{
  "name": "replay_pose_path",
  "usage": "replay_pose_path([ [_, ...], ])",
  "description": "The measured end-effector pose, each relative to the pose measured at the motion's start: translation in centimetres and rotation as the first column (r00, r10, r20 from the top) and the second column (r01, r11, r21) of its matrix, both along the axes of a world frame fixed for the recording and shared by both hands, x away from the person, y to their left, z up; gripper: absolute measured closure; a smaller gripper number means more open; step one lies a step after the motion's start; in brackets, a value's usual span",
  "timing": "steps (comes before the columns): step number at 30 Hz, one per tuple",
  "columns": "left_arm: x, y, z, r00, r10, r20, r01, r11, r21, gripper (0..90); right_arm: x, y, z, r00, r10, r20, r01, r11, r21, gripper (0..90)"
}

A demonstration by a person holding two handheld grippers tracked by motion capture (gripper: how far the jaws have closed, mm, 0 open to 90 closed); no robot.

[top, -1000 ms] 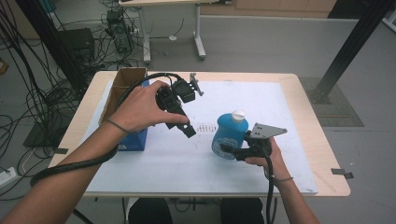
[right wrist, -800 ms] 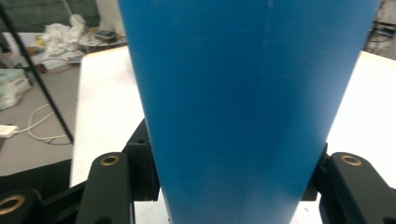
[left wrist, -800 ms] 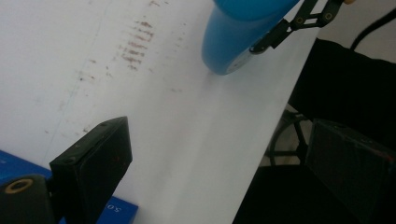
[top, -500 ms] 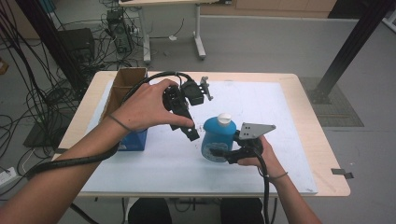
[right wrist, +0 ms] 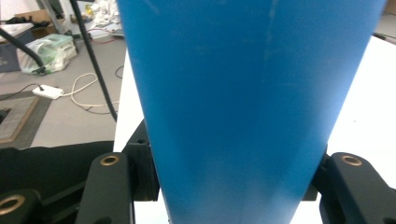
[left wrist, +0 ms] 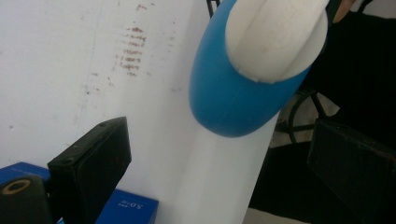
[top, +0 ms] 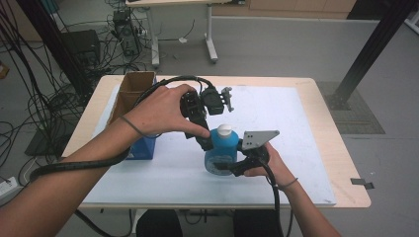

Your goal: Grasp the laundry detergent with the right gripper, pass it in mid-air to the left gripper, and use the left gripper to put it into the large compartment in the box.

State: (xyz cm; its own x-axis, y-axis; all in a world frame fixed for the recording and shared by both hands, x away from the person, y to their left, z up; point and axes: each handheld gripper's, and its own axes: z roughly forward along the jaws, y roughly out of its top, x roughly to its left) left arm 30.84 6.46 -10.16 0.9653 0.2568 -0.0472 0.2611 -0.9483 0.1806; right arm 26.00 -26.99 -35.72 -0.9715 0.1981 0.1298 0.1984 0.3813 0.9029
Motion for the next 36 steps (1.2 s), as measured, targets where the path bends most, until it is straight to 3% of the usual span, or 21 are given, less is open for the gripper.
replay_pose_path([
  [11, -0.3, -1.9, 0.7, 0.9973, -0.071, -0.017, 0.072, 0.9967, 0.038, 6.7, 0.4, 0.8, 0.1, 0.999, 0.043, -0.005, -0.044, 0.999, -0.007, 41.9],
  [17, -0.5, -3.2, 0.8, 0.9891, -0.144, -0.028, 0.146, 0.9877, 0.056, 7.0, 0.4, 0.9, 0.1, 0.9984, 0.057, -0.003, -0.057, 0.998, -0.001, 41.8],
  [20, -1.2, -3.5, 0.7, 0.984, -0.177, 0.021, 0.175, 0.9832, 0.049, 9.5, 0.3, 1.0, 0.1, 0.9981, 0.061, -0.003, -0.061, 0.998, 0.003, 41.8],
  [23, -1.3, -3.3, 0.3, 0.9752, -0.219, 0.028, 0.219, 0.9755, 0.024, 10.5, 0.3, 1.1, 0.1, 0.998, 0.064, -0.003, -0.064, 0.998, 0.003, 41.8],
  [28, -1.5, -3.1, 0.1, 0.9741, -0.222, 0.044, 0.221, 0.9751, 0.015, 8.2, 0.2, 1.0, 0.1, 0.9982, 0.06, -0.002, -0.06, 0.998, 0.004, 41.8],
  [32, -1.5, -3.3, 0.1, 0.9744, -0.222, 0.034, 0.222, 0.9749, 0.021, 8.2, 0.2, 1.0, 0.1, 0.9982, 0.06, -0.003, -0.06, 0.998, 0.004, 41.8],
  [36, -1.8, -4.1, 0.0, 0.9737, -0.226, 0.033, 0.223, 0.9728, 0.061, 7.7, 0.2, 1.0, 0.1, 0.9983, 0.058, -0.002, -0.058, 0.998, 0.005, 41.8],
])
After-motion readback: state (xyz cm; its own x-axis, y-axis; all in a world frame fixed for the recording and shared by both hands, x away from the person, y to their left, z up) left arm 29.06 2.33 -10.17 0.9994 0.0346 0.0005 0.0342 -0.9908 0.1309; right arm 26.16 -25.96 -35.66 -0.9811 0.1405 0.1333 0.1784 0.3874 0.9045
